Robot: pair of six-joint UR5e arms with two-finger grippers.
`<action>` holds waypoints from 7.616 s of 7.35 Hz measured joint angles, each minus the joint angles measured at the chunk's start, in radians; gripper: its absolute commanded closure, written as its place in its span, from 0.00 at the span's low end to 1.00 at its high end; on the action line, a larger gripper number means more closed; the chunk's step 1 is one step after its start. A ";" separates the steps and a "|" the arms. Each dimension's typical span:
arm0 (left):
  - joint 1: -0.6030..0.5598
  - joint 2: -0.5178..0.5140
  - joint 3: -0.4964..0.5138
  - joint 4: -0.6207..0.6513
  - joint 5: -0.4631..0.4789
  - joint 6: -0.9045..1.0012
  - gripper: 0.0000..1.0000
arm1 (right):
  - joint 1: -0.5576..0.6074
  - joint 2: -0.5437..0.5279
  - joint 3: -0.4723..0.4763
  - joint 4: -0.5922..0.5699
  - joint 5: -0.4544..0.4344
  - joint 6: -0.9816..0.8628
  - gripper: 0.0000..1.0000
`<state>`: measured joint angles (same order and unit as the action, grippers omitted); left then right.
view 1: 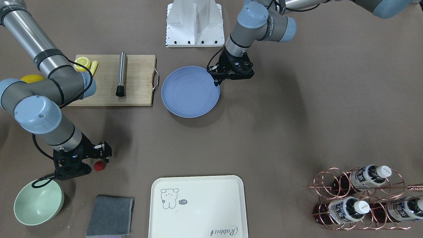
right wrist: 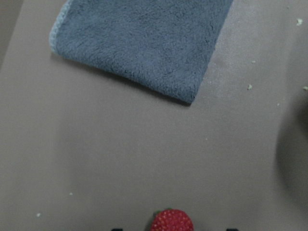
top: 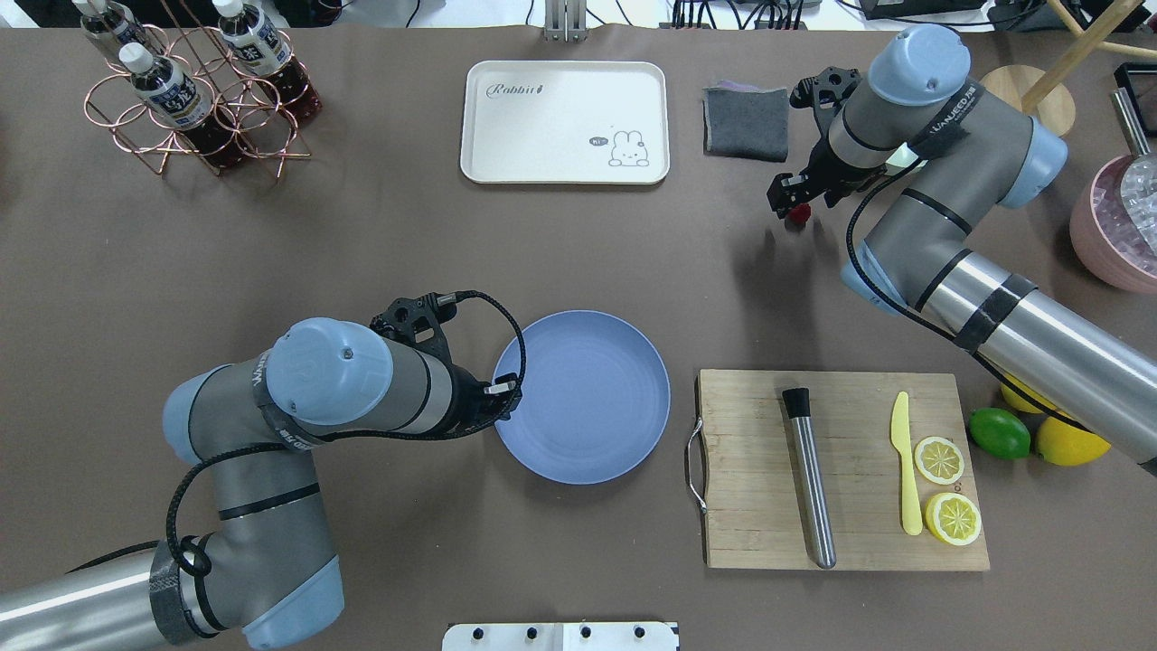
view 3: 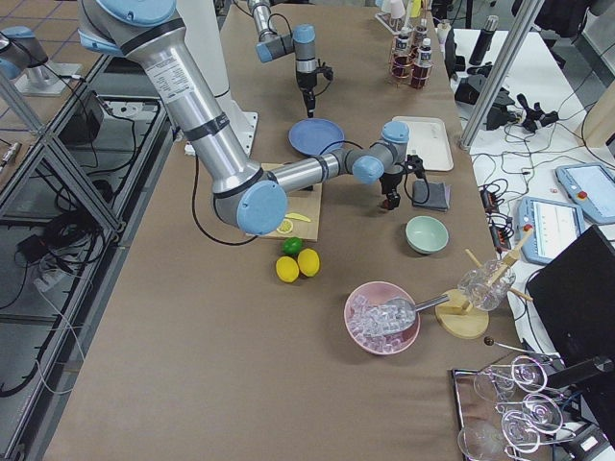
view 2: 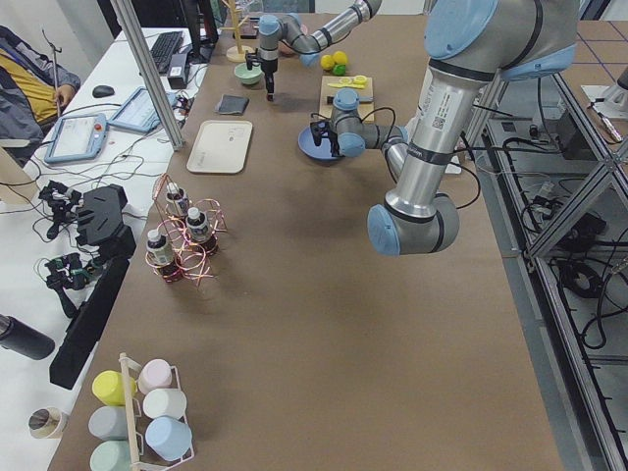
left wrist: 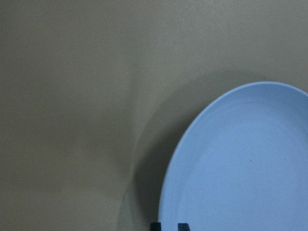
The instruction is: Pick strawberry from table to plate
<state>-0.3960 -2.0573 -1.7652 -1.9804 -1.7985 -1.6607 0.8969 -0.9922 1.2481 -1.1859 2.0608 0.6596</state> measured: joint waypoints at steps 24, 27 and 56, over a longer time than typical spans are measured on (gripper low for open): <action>-0.492 0.190 -0.067 0.017 -0.340 0.454 0.18 | -0.365 0.065 0.477 -0.351 -0.116 0.565 0.00; -0.672 0.231 -0.079 0.115 -0.491 0.709 0.16 | -0.071 -0.041 0.570 -0.454 0.065 0.238 0.00; -1.210 0.590 -0.024 0.439 -0.601 1.861 0.03 | 0.654 -0.587 0.489 -0.509 0.254 -0.910 0.00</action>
<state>-1.6061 -1.4677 -1.7896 -1.5412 -2.3991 0.2006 1.5509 -1.5789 1.7368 -1.6949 2.3150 -0.2500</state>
